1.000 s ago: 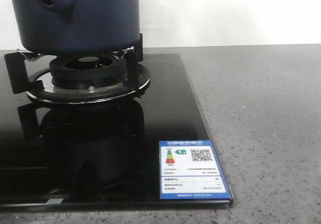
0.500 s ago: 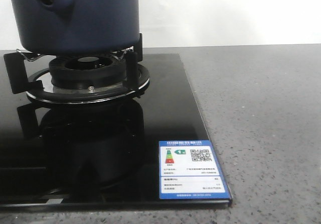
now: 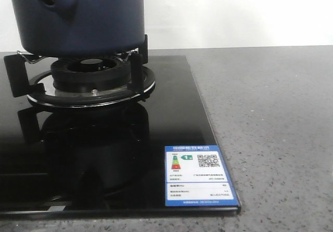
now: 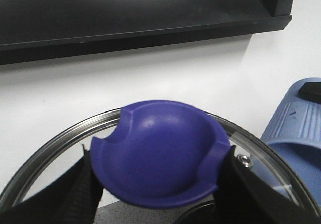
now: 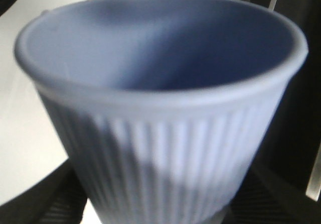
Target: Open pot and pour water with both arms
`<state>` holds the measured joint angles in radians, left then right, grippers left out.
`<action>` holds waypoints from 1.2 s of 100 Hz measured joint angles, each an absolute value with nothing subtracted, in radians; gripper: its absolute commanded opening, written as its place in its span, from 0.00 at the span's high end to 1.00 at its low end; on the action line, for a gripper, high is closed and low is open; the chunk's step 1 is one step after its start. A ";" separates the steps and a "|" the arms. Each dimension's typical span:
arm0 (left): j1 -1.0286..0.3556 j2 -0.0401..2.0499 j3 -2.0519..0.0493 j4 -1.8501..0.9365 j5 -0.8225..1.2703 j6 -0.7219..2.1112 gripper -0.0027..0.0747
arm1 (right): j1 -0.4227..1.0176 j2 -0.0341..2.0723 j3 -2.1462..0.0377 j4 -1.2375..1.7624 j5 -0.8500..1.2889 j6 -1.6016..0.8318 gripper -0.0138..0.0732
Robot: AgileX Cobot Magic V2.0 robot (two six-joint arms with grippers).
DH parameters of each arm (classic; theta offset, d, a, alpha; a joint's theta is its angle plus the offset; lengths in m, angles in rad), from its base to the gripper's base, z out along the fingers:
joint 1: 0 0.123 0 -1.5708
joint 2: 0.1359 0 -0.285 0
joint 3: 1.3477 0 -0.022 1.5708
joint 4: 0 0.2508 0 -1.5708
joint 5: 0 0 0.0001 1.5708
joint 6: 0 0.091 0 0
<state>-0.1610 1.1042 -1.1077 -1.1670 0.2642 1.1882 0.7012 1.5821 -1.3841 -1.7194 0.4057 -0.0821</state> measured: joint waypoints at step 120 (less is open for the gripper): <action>-0.161 1.104 -1.108 -1.167 0.264 1.188 0.57 | 0.174 1.190 -0.916 -1.203 0.011 0.891 0.48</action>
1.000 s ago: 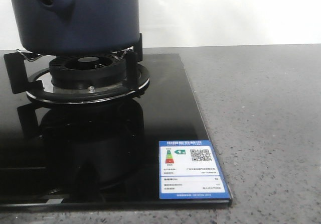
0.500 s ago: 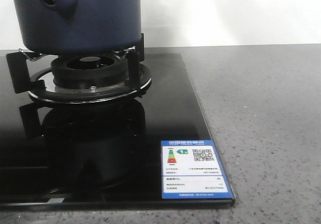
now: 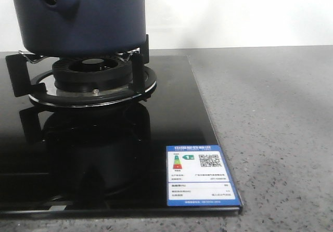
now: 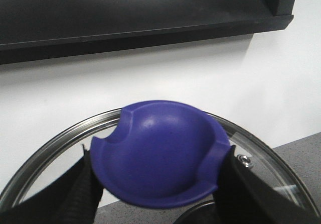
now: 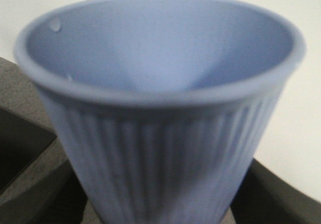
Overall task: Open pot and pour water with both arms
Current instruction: 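Carry the cup back and lower it onto the counter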
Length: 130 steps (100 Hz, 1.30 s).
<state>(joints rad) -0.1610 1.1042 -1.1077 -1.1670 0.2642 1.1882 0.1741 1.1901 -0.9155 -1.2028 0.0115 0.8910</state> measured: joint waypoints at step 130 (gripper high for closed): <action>-0.161 1.104 -1.108 -1.167 0.269 1.188 0.57 | -0.325 1.498 -0.484 -0.995 -0.936 0.645 0.48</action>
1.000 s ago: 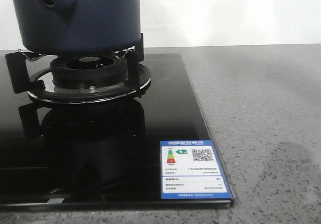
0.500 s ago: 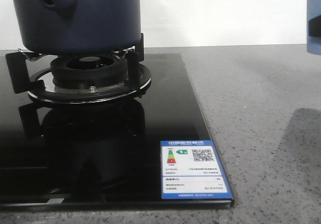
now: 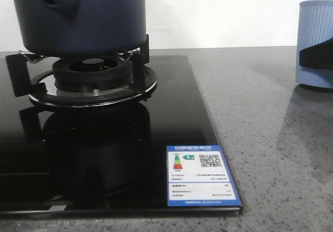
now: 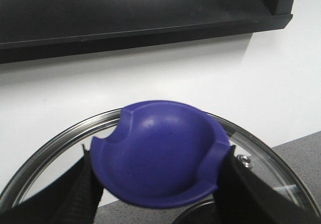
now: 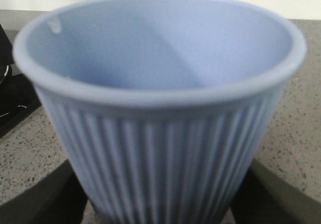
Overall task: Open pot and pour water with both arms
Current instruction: 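Carry the cup back and lower it onto the counter, then open the right gripper and withdraw it from the cup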
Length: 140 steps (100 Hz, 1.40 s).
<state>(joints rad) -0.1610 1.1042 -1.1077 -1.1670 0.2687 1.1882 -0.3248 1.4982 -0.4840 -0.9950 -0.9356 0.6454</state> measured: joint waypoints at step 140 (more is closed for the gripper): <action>-0.161 1.104 -1.108 -1.167 0.271 1.188 0.57 | -0.325 1.397 -0.484 -1.079 -0.862 0.635 0.09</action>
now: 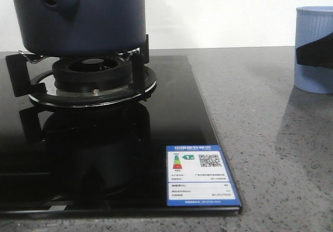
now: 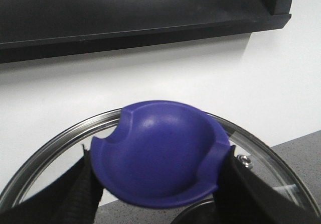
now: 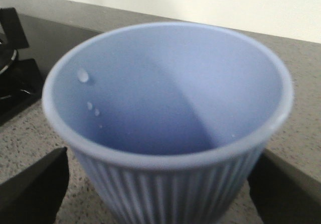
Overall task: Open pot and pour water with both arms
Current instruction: 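Open the right gripper and withdraw it from the cup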
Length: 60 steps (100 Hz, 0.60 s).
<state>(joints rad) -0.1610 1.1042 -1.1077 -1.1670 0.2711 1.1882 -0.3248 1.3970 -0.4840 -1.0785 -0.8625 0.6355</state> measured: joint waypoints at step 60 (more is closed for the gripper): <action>-0.161 1.104 -1.108 -1.179 0.277 1.188 0.57 | -0.325 0.914 -0.335 -1.219 -0.507 0.833 0.09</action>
